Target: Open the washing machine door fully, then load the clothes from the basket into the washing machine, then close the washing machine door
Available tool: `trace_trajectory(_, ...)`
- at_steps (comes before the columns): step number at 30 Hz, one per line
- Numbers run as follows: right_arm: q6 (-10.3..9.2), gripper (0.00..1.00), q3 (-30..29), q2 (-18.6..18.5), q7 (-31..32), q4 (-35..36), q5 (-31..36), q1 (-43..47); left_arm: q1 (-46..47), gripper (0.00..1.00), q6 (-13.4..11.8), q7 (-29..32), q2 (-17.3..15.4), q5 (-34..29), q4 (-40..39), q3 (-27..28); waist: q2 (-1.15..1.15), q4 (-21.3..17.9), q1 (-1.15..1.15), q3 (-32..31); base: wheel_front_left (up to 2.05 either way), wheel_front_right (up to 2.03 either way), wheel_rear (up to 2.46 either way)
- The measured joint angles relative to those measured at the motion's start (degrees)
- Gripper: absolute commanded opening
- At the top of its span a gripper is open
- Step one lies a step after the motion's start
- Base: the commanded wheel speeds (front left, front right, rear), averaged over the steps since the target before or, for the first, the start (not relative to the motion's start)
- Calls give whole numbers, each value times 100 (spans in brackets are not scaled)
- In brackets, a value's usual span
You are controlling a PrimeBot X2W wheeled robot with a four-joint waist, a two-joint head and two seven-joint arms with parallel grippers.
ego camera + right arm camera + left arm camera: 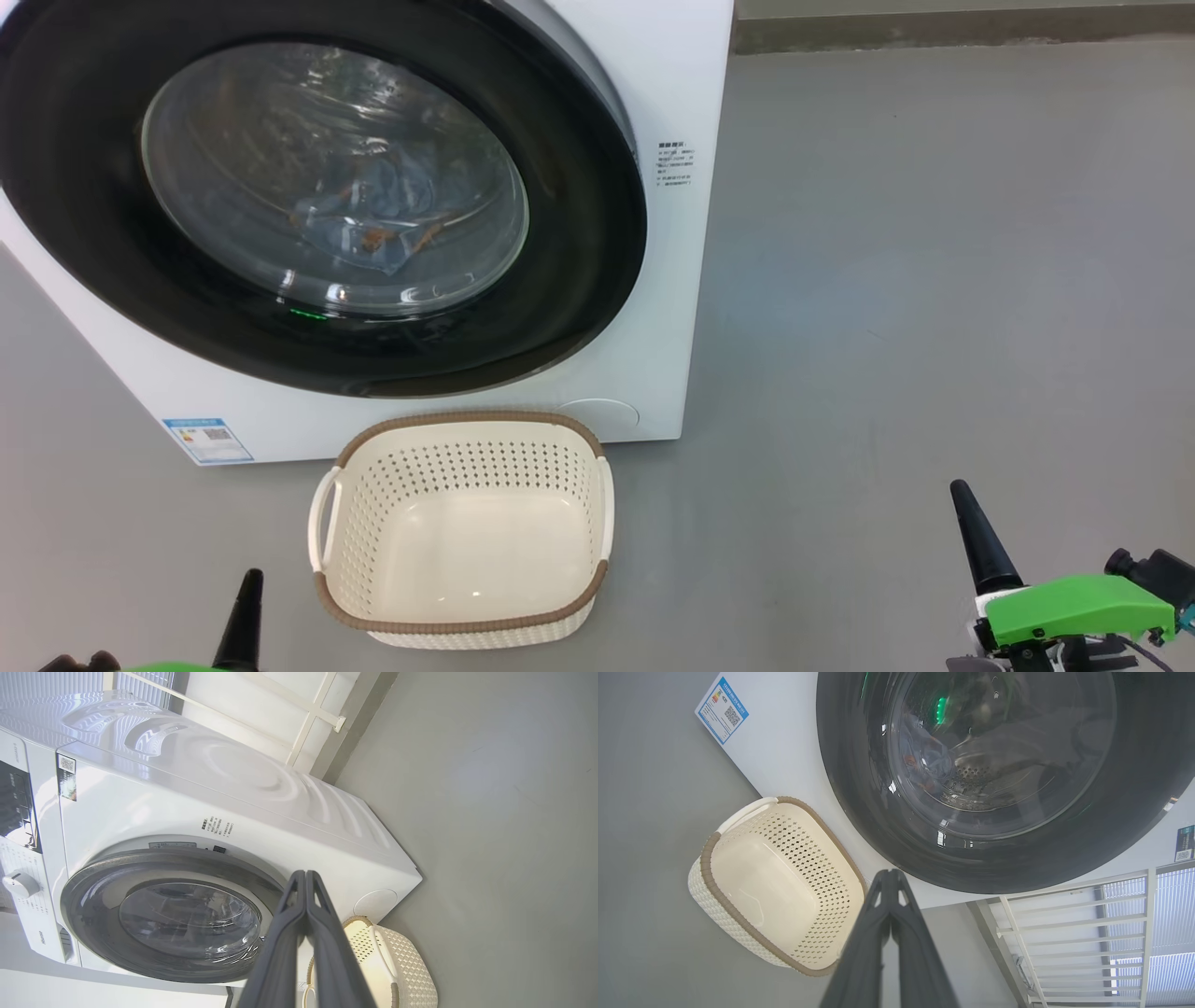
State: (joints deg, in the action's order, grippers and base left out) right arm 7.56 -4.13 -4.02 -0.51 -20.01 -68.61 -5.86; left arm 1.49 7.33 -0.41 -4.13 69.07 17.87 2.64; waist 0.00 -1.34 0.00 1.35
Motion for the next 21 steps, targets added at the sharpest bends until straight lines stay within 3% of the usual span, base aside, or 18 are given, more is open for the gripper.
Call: trace_trajectory(21,-1,0,-189,44,353,203,-1177,0,119,0,0,350,109,1166,-103,103,0,70,0,-67,0,0,0)
